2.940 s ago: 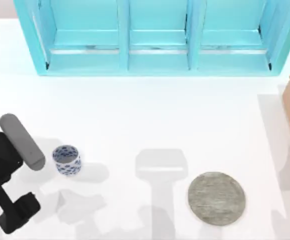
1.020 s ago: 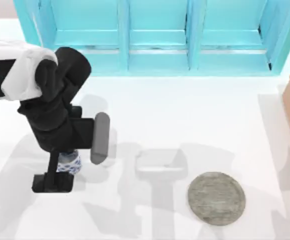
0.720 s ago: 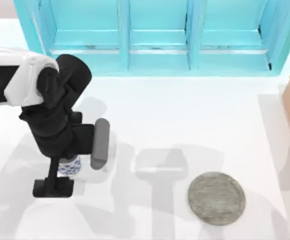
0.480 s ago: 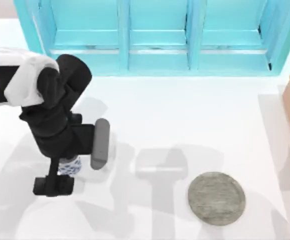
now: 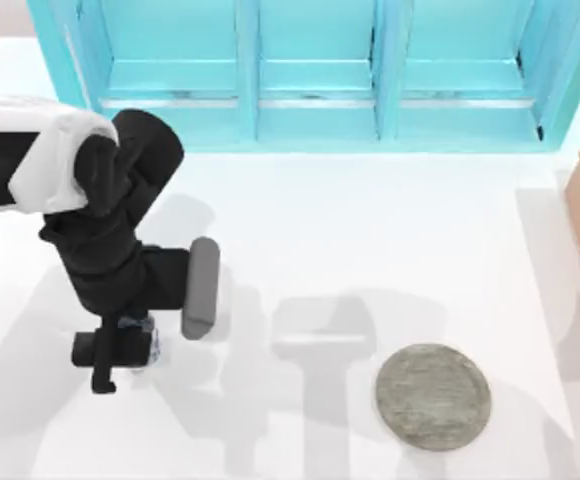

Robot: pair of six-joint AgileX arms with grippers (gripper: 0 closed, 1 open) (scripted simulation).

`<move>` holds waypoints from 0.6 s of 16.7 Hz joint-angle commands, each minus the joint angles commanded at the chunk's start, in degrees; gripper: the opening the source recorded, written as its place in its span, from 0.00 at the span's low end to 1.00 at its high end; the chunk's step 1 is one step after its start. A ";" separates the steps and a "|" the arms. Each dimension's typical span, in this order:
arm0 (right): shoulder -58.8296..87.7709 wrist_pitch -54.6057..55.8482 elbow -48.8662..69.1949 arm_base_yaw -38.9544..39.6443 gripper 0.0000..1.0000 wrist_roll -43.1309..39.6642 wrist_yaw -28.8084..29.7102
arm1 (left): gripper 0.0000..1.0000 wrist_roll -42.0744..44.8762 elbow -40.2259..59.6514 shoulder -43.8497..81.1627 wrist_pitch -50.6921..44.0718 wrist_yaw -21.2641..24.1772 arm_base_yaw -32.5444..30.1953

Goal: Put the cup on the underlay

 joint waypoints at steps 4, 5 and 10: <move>0.00 0.00 0.00 0.00 1.00 0.00 0.00 | 0.00 0.00 0.00 0.00 0.00 0.00 0.00; 0.00 0.00 0.00 0.00 1.00 0.00 0.00 | 0.00 0.00 0.00 0.00 0.00 0.00 0.00; 0.00 0.00 0.00 0.00 1.00 0.00 0.00 | 0.00 0.00 0.00 0.00 0.00 0.00 0.00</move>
